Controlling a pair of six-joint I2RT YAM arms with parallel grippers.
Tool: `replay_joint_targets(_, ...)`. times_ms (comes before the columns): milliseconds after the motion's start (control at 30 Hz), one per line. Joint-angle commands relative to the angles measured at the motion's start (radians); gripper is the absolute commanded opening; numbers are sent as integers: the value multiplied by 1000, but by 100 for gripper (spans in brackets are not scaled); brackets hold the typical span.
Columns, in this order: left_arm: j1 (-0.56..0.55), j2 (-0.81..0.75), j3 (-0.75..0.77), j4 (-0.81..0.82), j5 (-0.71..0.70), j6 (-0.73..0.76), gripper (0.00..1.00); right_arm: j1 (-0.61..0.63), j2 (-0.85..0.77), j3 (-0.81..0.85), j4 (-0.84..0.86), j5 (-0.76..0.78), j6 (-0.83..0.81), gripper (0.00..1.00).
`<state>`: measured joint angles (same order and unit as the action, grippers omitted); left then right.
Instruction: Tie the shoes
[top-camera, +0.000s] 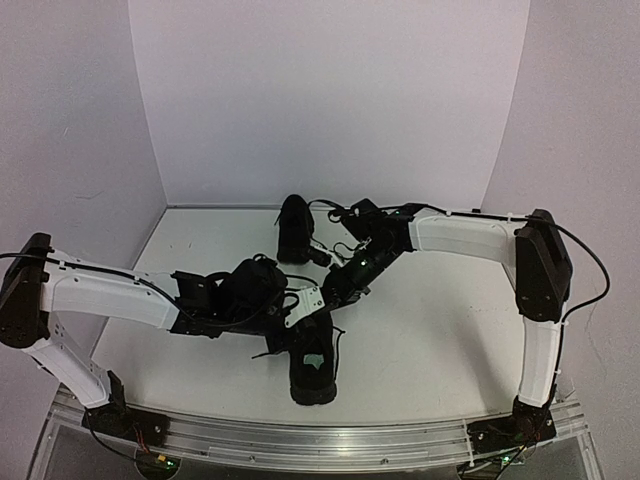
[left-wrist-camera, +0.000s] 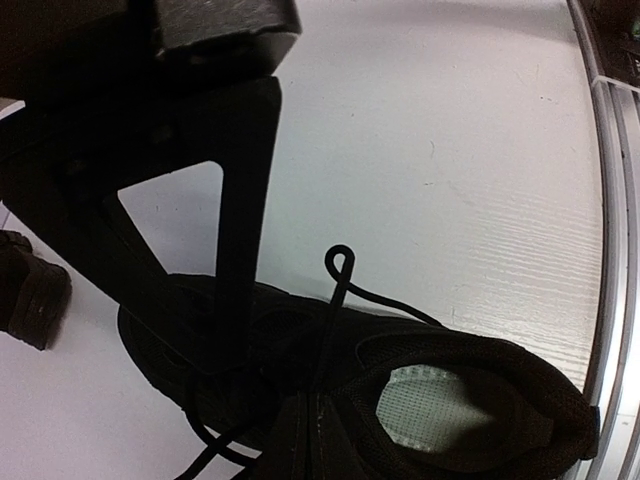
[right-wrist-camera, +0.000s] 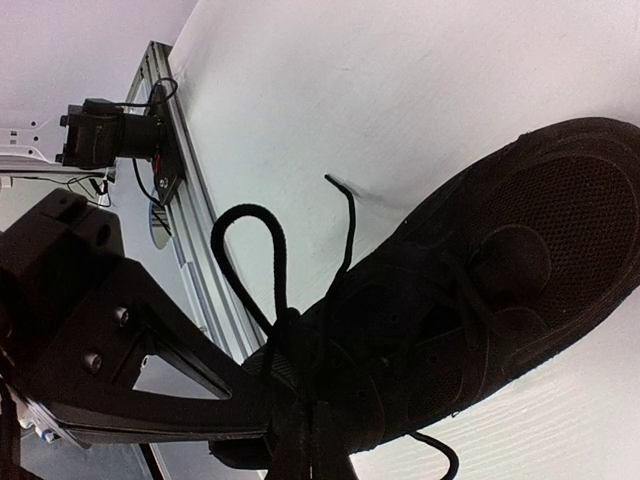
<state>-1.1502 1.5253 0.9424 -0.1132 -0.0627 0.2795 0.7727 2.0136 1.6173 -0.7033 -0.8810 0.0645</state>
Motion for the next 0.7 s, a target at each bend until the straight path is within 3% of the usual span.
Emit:
replay_joint_targets(0,13,-8,46,5,-44,-59,0,-3,-36,-7,17,-9,6,0)
replay_joint_targets(367,32,49,37,53,-65,-205,0,-3,-51,-32,35,-33,16,0)
replay_joint_targets(667,44,76,1,190,-71,-360,0,-4,-53,-37,56,-77,25,0)
